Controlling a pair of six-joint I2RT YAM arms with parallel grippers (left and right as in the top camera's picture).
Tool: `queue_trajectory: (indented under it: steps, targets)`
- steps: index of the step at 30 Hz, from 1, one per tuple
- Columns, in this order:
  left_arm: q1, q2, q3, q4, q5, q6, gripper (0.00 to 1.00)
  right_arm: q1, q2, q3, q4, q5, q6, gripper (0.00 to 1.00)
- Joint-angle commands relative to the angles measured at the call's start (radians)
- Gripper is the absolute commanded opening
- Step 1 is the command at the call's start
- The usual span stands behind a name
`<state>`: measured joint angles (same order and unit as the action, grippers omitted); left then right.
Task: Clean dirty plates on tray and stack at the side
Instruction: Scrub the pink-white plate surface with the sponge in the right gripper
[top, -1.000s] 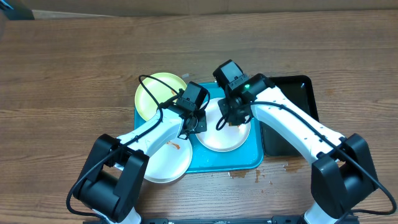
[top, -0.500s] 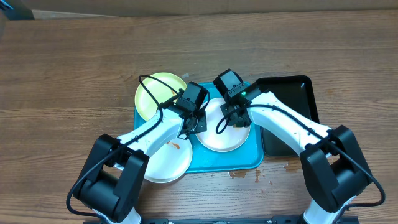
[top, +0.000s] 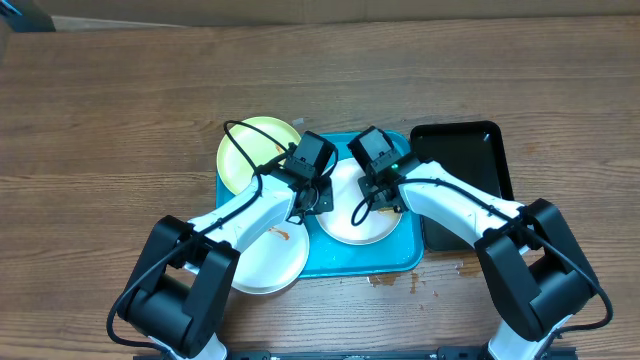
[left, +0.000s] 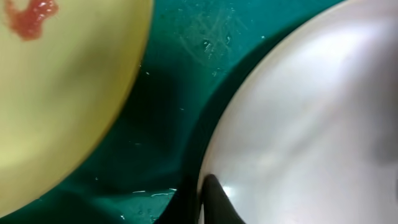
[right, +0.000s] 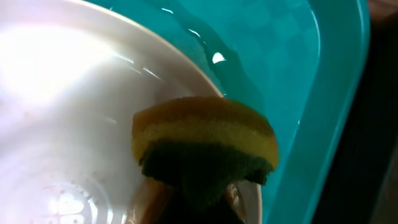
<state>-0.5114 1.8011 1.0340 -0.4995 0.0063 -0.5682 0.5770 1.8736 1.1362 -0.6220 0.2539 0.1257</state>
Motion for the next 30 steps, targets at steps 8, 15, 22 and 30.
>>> queue_trajectory:
  steps: [8, 15, 22, 30]
  targets:
    - [-0.005, 0.016, 0.003, -0.002, -0.010, 0.006, 0.04, -0.078, 0.003, -0.085, 0.070, -0.162, -0.003, 0.04]
    - [-0.005, 0.017, 0.003, 0.003, -0.010, 0.006, 0.05, -0.129, 0.003, -0.088, 0.071, -0.268, -0.032, 0.05]
    - [-0.005, 0.016, 0.003, 0.003, -0.010, 0.006, 0.04, -0.127, 0.003, -0.088, 0.072, -0.301, -0.034, 0.05]
    - [-0.005, 0.016, 0.003, 0.006, -0.010, 0.006, 0.04, -0.127, 0.003, -0.088, 0.071, -0.346, -0.052, 0.09]
